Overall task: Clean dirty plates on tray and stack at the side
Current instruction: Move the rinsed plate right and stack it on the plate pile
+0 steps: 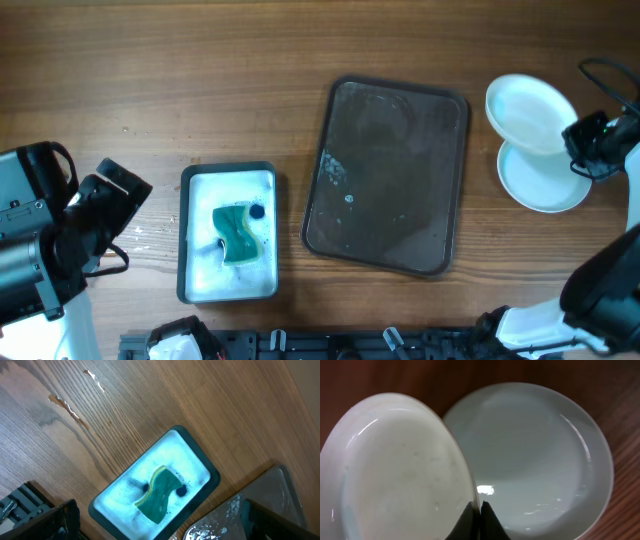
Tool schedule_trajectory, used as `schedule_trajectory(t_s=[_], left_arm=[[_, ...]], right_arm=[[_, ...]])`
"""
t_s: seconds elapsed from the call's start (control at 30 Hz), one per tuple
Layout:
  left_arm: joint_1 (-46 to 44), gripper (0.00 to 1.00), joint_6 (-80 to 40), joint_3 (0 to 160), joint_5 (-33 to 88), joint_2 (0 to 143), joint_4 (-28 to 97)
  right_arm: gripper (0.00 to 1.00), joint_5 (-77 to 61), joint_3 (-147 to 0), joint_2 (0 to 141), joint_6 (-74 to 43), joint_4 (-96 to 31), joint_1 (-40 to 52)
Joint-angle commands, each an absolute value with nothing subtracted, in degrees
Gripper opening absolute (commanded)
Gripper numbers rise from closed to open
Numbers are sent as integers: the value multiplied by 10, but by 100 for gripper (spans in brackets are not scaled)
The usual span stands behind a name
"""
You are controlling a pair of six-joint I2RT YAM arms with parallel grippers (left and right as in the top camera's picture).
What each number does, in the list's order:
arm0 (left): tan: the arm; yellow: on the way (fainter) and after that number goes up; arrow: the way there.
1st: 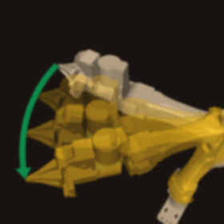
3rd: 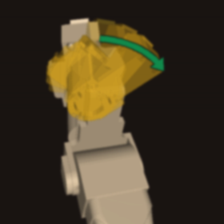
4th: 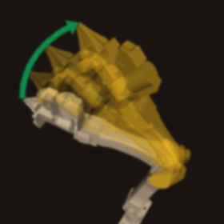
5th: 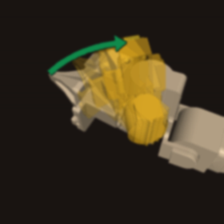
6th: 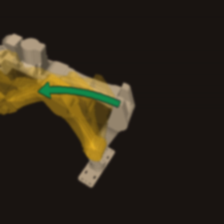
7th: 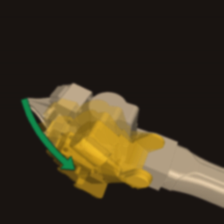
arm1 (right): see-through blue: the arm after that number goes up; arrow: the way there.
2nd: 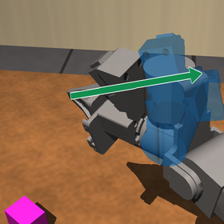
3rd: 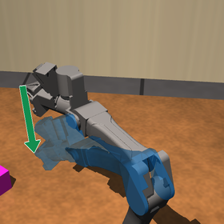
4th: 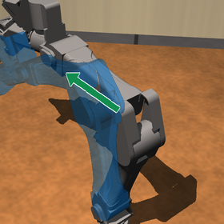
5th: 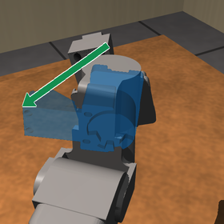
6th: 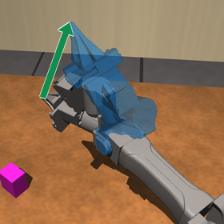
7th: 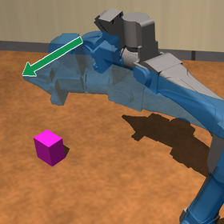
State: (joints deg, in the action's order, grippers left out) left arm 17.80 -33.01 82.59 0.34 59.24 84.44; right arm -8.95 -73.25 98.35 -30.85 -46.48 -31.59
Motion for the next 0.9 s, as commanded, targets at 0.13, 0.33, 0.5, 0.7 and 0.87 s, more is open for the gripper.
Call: schedule_trajectory(t_s=[0.13,0.33,0.5,0.7,0.87], left_arm=[[183,100,-317,834,4,590,844],[183,100,-317,834,4,590,844],[183,100,-317,834,4,590,844],[183,100,-317,834,4,590,843],[183,100,-317,834,4,590,844]], right_arm=[[4,125,-730,1007,-375,-526,-333],[72,73,-731,1006,-280,-541,-359],[69,-9,-732,985,-218,-554,-352],[59,-153,-735,877,-174,-550,-291],[59,-247,-736,718,-128,-531,-162]])
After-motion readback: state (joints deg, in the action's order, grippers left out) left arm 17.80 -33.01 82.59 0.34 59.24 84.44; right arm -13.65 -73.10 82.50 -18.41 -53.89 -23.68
